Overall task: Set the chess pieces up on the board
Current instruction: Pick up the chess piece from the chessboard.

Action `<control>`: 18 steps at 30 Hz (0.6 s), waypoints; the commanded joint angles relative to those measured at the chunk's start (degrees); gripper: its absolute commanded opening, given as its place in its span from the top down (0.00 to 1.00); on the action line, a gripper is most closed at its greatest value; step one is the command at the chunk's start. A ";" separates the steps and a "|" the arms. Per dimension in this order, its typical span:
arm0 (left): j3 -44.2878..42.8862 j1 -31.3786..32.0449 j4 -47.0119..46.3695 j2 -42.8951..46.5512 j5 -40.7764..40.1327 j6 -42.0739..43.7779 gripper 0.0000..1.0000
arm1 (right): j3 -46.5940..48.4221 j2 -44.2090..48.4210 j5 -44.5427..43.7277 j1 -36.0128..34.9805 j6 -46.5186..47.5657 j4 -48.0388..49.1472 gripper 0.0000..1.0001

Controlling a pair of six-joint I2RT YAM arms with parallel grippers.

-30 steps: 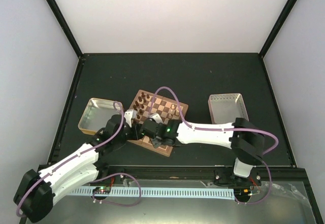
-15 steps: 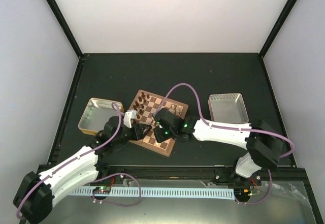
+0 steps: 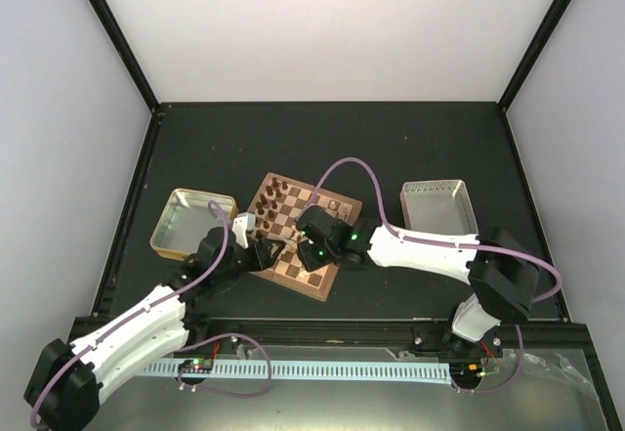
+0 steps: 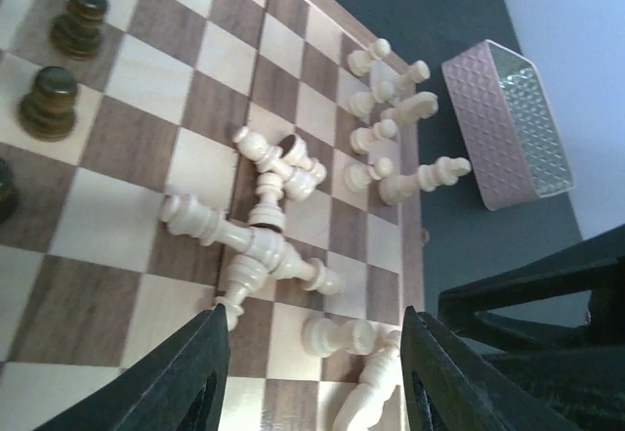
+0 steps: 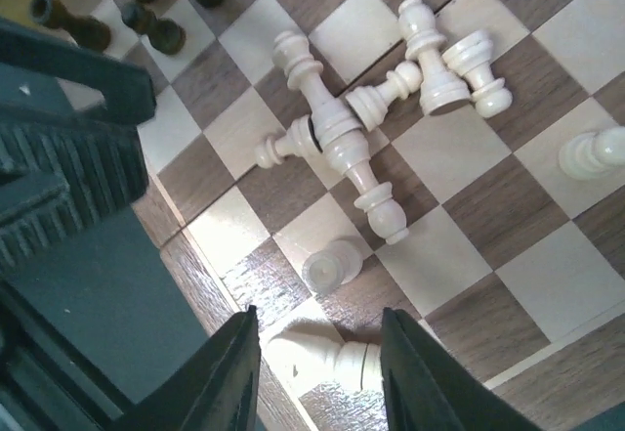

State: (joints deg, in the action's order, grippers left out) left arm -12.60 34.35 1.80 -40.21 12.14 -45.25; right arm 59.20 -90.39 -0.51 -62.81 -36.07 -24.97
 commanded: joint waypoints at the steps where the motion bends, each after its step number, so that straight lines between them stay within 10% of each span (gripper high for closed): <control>1: -1.38 -0.48 4.08 1.63 -4.89 1.77 0.50 | 2.02 -2.59 -4.58 -1.56 0.65 -5.73 0.64; 18: -2.05 -0.50 4.89 0.35 -3.48 5.13 0.51 | 1.34 -6.20 -0.95 -1.74 23.85 -6.24 0.58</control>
State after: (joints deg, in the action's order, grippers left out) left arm -12.62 34.20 6.04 -39.42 8.78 -41.58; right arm 60.07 -95.15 -3.03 -64.42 -20.14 -30.26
